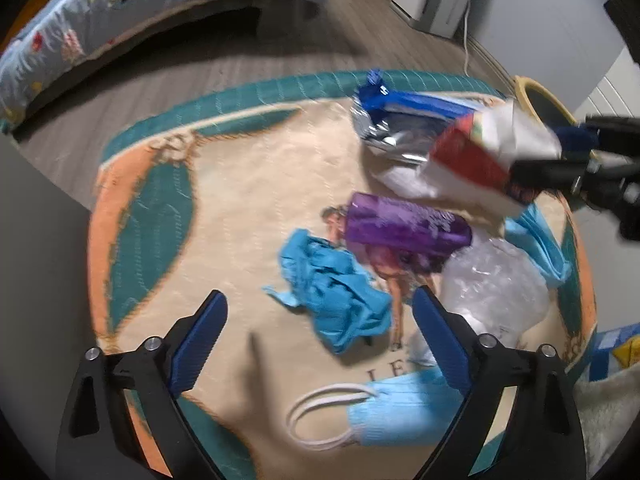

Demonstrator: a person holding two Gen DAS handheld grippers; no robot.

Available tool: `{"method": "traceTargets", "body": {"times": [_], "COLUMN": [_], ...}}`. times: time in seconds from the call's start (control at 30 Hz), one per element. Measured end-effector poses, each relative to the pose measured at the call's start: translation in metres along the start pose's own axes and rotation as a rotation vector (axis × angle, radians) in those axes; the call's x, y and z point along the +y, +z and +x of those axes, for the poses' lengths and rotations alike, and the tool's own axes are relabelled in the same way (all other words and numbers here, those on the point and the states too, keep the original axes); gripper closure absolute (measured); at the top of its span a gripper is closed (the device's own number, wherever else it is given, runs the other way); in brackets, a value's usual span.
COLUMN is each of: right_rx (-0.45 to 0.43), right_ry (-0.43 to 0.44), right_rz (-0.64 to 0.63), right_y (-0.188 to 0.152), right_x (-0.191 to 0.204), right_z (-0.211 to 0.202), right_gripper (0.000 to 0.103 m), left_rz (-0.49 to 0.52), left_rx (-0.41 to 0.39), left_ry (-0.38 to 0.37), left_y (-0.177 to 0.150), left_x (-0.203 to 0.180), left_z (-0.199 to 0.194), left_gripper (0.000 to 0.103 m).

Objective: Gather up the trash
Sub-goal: 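Grasp the white paper cup with the right tool while the left tool grasps the blue glove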

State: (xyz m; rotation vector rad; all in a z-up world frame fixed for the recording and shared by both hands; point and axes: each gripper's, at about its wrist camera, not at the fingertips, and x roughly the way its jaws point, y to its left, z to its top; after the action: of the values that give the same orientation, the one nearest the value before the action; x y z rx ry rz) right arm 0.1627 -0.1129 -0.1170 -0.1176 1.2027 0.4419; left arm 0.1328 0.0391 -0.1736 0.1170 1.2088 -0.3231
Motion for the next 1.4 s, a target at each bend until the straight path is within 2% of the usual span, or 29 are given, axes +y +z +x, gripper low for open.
{"method": "traceTargets", "body": {"times": [0.1, 0.13, 0.23, 0.3, 0.4, 0.63, 0.83, 0.97, 1.17, 1.4], "right_rx": [-0.025, -0.031, -0.034, -0.032, -0.034, -0.083, -0.135, -0.157, -0.180, -0.220], "right_ry": [0.013, 0.019, 0.030, 0.029, 0.037, 0.061, 0.060, 0.045, 0.017, -0.010], "right_rz": [0.032, 0.042, 0.051, 0.043, 0.045, 0.076, 0.108, 0.126, 0.160, 0.223], "right_y": [0.002, 0.002, 0.002, 0.002, 0.000, -0.001, -0.003, -0.007, -0.015, -0.027], "right_x": [-0.009, -0.011, -0.013, -0.013, -0.015, -0.019, -0.022, -0.027, -0.040, -0.060], "right_z": [-0.012, -0.014, -0.017, -0.018, -0.022, -0.045, -0.071, -0.086, -0.104, -0.121], "right_gripper": [0.056, 0.056, 0.056, 0.056, 0.056, 0.056, 0.056, 0.056, 0.056, 0.056], "left_rz": [0.018, 0.023, 0.025, 0.022, 0.025, 0.025, 0.059, 0.062, 0.060, 0.087], "left_rx": [0.031, 0.034, 0.054, 0.062, 0.057, -0.027, -0.161, -0.237, -0.299, -0.323], "left_ry": [0.007, 0.011, 0.010, 0.006, -0.003, 0.007, 0.042, 0.034, 0.002, -0.016], "left_y": [-0.001, -0.002, -0.002, -0.003, 0.000, 0.009, 0.018, 0.026, 0.033, 0.035], "left_x": [-0.004, -0.005, -0.006, -0.006, -0.009, -0.011, -0.020, -0.025, -0.037, -0.053], "left_z": [0.007, 0.009, 0.012, 0.014, 0.012, -0.011, -0.049, -0.073, -0.092, -0.099], "left_gripper": [0.030, 0.032, 0.047, 0.066, 0.071, 0.074, 0.074, 0.074, 0.074, 0.074]}}
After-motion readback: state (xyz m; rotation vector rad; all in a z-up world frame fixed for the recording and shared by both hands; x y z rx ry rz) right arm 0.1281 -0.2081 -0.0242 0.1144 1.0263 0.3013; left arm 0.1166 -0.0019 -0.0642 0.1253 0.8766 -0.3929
